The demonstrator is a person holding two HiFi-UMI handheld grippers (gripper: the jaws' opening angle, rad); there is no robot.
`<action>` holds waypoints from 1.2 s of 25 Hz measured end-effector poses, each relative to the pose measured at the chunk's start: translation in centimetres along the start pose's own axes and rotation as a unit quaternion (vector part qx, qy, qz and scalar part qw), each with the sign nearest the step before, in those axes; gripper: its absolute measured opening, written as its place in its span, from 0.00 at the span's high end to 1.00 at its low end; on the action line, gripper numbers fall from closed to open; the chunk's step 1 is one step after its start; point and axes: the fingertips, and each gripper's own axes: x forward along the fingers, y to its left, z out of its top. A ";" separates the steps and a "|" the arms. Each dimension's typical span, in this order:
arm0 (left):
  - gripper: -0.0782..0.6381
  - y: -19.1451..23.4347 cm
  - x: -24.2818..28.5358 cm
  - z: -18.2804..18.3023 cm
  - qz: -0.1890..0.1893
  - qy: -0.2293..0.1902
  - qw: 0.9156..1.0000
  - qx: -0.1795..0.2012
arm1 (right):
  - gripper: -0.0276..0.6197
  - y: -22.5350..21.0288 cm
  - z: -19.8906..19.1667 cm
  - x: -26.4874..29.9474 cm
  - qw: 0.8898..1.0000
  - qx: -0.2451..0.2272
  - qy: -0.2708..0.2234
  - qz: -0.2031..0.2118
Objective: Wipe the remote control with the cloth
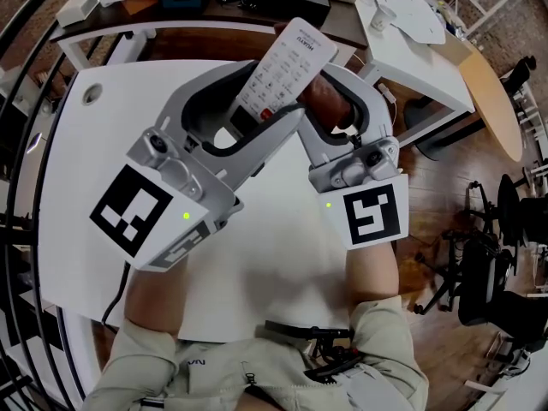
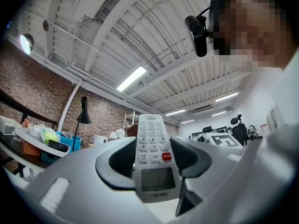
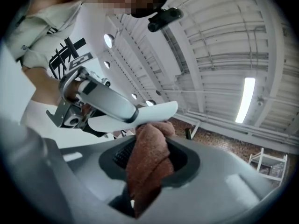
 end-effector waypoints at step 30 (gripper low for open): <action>0.55 1.3 -0.9 0.7 0.010 -0.006 1.000 -0.017 | 0.76 0.4 -2.0 0.3 0.998 -0.045 0.048 0.000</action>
